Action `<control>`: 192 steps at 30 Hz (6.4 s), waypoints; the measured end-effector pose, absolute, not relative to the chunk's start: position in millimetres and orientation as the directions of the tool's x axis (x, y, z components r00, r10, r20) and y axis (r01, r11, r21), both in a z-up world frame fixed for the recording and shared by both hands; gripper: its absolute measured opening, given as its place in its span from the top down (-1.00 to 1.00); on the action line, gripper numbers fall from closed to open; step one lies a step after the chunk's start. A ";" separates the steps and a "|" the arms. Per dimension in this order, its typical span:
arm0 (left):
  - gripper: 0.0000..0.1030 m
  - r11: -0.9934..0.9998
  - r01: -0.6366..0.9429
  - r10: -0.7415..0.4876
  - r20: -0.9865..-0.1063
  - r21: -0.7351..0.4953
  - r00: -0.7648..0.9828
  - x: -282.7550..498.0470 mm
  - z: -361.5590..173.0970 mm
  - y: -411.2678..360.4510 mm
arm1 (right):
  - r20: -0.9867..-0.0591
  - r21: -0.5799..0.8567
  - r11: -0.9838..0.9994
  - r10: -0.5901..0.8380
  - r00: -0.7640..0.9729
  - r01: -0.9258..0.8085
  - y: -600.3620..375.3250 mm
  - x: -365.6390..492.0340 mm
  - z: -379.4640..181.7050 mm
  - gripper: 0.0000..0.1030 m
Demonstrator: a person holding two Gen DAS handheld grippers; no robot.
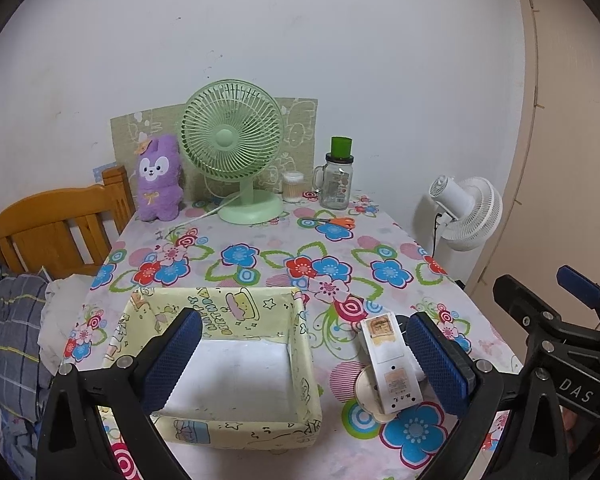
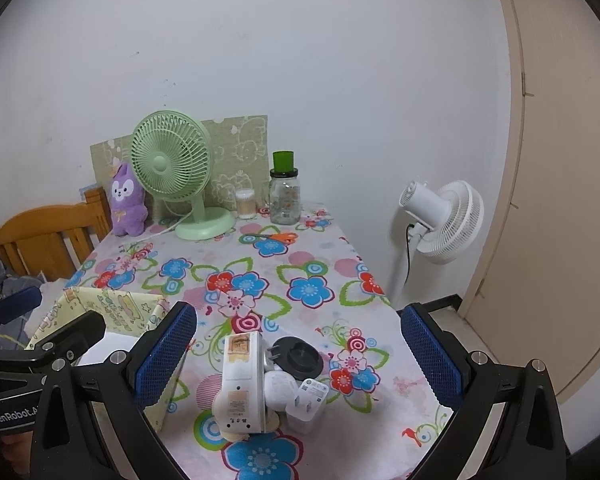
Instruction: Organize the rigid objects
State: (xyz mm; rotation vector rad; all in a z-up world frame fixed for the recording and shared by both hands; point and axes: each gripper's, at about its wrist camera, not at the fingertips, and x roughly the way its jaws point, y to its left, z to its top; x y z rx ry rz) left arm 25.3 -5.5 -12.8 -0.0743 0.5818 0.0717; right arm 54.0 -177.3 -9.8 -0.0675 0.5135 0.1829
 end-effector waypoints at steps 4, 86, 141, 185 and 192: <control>-0.99 0.994 -0.097 0.056 -0.544 -0.045 0.837 20.8 -12.7 -4.0 | -0.500 0.000 0.981 0.168 0.850 -0.194 -176.1 53.1 -9.4 -1.00; -0.57 1.000 -0.022 0.009 -0.608 -0.014 0.794 51.4 -49.3 -40.9 | -0.575 0.007 0.979 0.169 0.801 -0.201 -171.9 75.4 -41.2 -0.74; -0.06 0.993 0.073 -0.122 -0.773 -0.098 0.623 112.9 -141.2 -98.7 | -0.782 0.079 0.992 0.125 0.611 -0.103 -199.5 136.7 -144.9 -0.60; 0.11 0.993 0.087 -0.121 -0.743 -0.085 0.658 115.3 -120.6 -92.2 | -0.760 0.119 0.993 0.102 0.642 -0.018 -187.8 136.5 -125.9 0.41; 0.11 0.993 0.087 -0.119 -0.736 -0.081 0.667 111.4 -107.6 -89.0 | -0.749 0.119 0.992 0.111 0.653 -0.031 -184.4 133.2 -112.6 0.41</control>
